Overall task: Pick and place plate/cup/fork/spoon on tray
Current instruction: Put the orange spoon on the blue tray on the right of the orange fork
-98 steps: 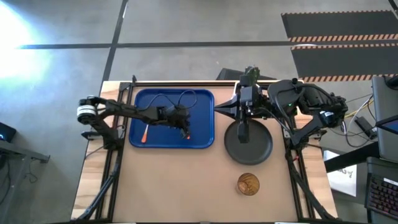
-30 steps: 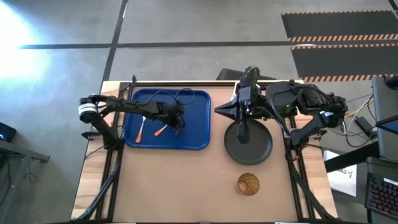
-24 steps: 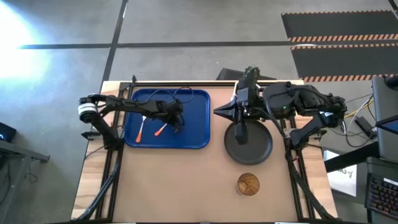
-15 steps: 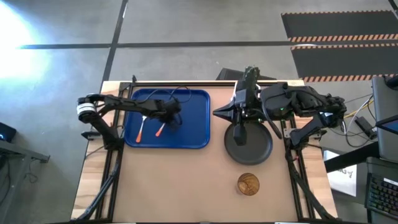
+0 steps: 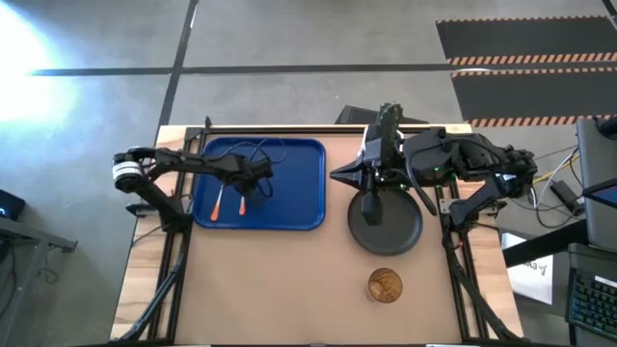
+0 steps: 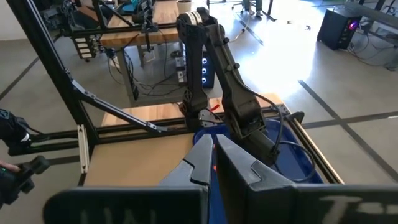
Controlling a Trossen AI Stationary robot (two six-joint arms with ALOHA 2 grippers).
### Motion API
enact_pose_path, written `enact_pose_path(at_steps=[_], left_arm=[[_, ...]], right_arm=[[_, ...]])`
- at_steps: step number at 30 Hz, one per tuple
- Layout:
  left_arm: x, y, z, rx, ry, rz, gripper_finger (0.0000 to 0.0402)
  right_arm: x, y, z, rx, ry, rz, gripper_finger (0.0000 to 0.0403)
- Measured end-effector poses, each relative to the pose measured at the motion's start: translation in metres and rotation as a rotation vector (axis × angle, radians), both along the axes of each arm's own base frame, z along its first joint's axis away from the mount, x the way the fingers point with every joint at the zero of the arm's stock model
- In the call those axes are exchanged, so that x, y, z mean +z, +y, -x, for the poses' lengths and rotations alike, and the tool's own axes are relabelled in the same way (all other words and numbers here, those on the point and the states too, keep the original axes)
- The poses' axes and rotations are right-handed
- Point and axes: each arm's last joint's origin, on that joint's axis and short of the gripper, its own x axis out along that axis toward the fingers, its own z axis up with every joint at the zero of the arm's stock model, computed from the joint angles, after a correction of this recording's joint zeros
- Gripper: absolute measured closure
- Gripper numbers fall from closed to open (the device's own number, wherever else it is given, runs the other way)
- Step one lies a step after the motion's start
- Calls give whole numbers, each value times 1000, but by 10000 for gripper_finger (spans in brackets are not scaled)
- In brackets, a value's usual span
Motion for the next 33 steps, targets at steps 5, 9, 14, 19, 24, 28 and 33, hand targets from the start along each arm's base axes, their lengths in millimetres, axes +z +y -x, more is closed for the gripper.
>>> enact_pose_path(at_steps=[5, 9, 14, 19, 24, 28, 33], left_arm=[[-1, -4, 8, 17, 10, 7, 402], [1, -6, 12, 16, 7, 8, 402], [14, -9, 10, 19, -75, 0, 402], [24, -18, 12, -11, -126, -16, 402], [20, -32, 12, -71, -136, 32, 402], [11, -41, 16, -76, -102, 53, 402], [3, -46, 21, -67, -84, 67, 402]], right_arm=[[0, 0, 0, 1, 3, 2, 394], [0, 0, 0, 3, 6, 9, 394], [0, 0, 0, 4, 6, 12, 394], [0, 0, 0, 4, 3, 10, 394], [1, 0, 0, 6, -4, 17, 394], [3, 0, -1, 9, -25, 23, 394], [3, 0, 0, 10, -25, 24, 394]])
